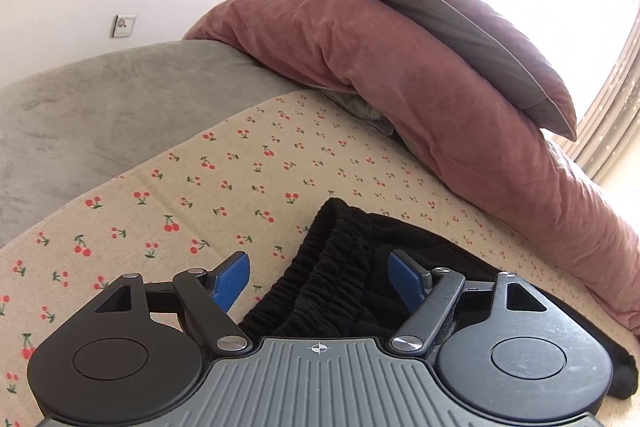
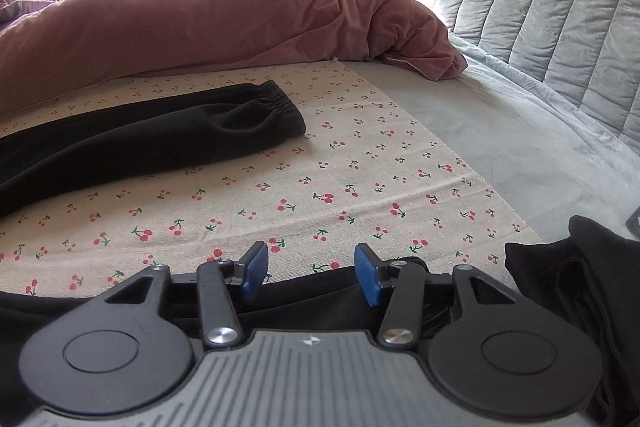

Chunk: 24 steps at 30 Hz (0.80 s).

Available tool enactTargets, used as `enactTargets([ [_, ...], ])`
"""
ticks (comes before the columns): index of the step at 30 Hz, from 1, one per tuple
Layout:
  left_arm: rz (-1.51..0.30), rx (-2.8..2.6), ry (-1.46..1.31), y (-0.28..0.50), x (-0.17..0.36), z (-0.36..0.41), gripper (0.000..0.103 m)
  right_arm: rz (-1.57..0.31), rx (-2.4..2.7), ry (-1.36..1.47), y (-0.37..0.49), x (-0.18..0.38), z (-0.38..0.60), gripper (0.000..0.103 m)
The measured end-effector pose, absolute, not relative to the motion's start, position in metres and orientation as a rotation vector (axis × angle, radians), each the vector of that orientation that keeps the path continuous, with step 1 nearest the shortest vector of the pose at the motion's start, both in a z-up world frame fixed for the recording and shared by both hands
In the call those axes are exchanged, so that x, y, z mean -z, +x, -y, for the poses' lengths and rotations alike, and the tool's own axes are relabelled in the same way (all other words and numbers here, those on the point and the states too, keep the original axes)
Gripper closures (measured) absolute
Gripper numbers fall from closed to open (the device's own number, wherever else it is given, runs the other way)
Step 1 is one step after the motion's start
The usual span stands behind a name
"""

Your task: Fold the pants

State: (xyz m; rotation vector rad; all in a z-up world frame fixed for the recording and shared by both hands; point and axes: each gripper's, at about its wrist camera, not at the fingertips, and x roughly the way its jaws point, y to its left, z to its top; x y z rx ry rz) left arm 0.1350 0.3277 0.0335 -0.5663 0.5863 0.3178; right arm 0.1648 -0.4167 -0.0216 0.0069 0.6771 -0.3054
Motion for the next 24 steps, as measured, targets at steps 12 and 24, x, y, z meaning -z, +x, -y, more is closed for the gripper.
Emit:
enactTargets([
  [12,-0.817,-0.248,-0.276,0.275,-0.013,-0.303,0.025,-0.705,0.316,0.047,0.215,0.014,0.421,0.058],
  [24,-0.859,-0.193,-0.165,0.296,0.011,-0.304,0.026,-0.739,0.282,0.084,0.392,-0.009,0.443,0.060],
])
